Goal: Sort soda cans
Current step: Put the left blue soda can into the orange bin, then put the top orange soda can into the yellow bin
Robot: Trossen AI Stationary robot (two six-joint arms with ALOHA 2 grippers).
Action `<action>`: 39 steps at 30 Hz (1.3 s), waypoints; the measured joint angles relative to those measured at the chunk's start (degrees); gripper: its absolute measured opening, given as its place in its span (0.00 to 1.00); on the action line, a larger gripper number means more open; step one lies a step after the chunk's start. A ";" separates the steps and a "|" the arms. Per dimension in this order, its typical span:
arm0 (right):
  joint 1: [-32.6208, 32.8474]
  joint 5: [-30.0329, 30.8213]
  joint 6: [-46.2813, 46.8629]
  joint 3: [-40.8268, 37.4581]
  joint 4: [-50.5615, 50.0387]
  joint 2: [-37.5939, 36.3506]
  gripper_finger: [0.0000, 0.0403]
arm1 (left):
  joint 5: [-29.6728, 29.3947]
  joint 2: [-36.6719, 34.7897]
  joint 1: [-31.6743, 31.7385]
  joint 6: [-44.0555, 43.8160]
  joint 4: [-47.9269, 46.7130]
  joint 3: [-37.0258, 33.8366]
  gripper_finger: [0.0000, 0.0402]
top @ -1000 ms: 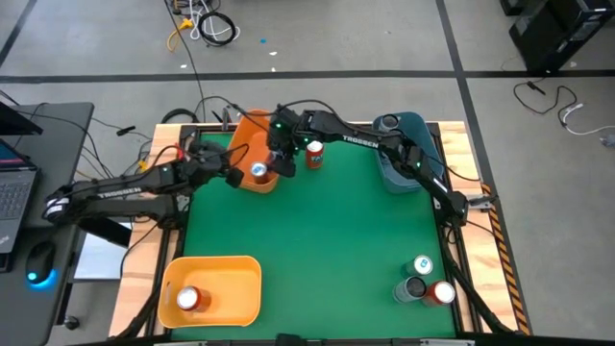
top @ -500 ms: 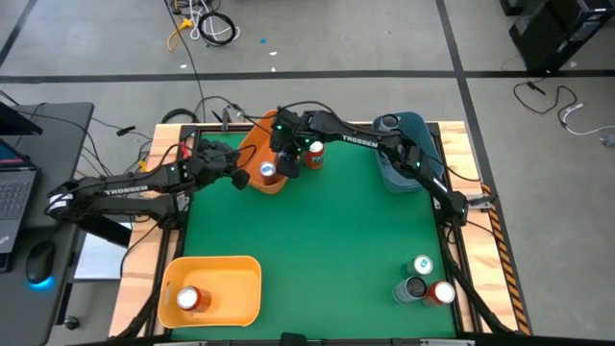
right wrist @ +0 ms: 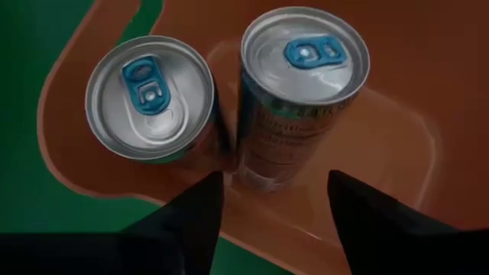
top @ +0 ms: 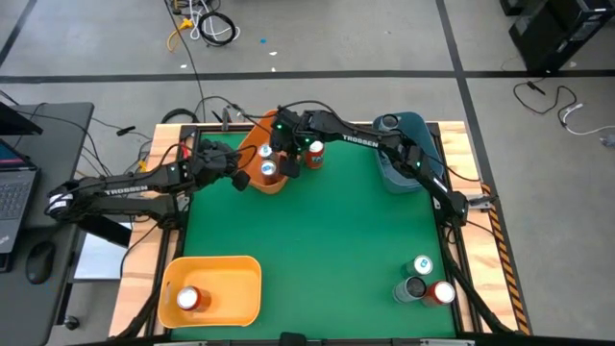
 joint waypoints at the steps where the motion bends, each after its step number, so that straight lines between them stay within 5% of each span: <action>1: 0.00 0.00 -0.04 0.00 0.19 0.00 0.54 | 0.01 0.00 0.00 0.10 0.00 0.00 0.00; 23: 0.00 5.90 -1.04 1.97 -2.82 -2.41 0.51 | 0.56 -0.09 0.00 1.87 0.18 0.02 0.00; 33: 0.00 5.73 -2.70 2.19 -18.72 -12.72 0.50 | 9.95 -0.90 -0.89 5.80 0.05 3.84 0.00; 39: -4.05 5.47 -2.46 0.84 -23.77 -12.70 0.55 | 10.99 -1.05 -3.63 7.86 -0.59 6.46 0.00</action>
